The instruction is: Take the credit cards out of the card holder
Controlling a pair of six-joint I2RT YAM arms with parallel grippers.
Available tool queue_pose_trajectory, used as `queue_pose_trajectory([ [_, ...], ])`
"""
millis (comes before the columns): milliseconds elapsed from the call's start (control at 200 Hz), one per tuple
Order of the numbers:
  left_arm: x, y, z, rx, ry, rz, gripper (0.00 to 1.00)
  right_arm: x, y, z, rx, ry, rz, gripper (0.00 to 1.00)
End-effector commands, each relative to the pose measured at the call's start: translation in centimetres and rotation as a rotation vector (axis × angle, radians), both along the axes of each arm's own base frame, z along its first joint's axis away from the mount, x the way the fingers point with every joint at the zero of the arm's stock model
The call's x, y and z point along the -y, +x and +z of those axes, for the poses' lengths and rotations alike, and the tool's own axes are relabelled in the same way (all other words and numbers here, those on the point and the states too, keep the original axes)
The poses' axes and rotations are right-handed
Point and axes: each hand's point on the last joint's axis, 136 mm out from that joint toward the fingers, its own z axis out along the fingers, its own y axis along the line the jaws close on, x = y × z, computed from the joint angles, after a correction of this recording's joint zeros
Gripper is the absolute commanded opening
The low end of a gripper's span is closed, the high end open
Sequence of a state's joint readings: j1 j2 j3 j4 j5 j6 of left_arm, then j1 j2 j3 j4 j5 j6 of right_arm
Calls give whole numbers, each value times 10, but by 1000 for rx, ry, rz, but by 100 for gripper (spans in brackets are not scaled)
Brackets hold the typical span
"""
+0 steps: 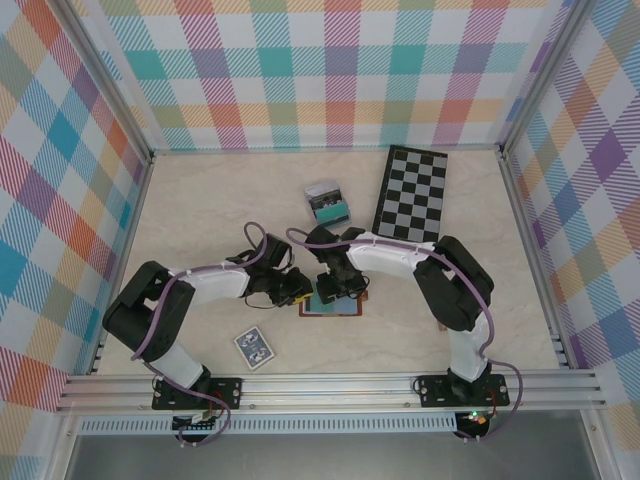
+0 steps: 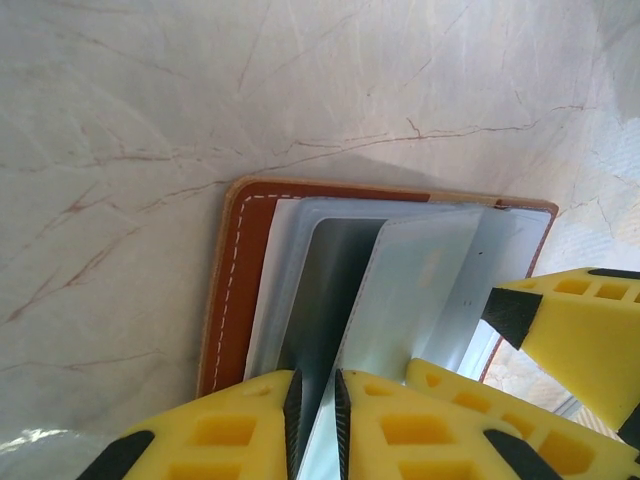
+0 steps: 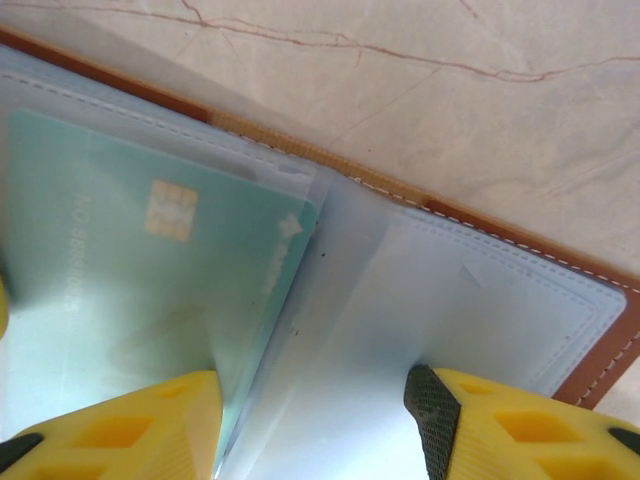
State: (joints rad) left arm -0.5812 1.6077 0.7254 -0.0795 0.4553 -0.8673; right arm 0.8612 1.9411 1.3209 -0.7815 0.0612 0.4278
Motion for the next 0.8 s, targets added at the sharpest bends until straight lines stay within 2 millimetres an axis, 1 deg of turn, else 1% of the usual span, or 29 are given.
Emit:
queue_pose_trajectory([
  [0, 1, -6, -11, -36, 34, -19, 21, 9, -9, -9, -43, -13, 5, 55],
  [140, 1, -9, -16, -58, 45, -23, 23, 5, -11, -9, -60, 22, 7, 55],
  [260, 9, -10, -13, -55, 1, -49, 23, 1, -13, -10, -80, 56, 7, 54],
  [345, 11, -9, -11, -43, -10, -58, 21, 0, -13, -9, -87, 76, 2, 54],
  [430, 10, -8, -9, -30, -4, -61, 18, -2, -12, -2, -79, 103, 2, 54],
  [515, 8, -7, -9, -20, 5, -59, 11, -5, -9, 10, -54, 142, 5, 54],
  [600, 4, -7, -10, -13, 26, -53, 6, -7, -3, 27, -17, 180, 1, 55],
  [695, -1, -6, -6, 6, 50, -51, 4, -6, 4, 51, 51, 231, -9, 57],
  [795, -5, -4, 3, 32, 75, -46, 3, 2, 14, 76, 127, 278, -47, 61],
])
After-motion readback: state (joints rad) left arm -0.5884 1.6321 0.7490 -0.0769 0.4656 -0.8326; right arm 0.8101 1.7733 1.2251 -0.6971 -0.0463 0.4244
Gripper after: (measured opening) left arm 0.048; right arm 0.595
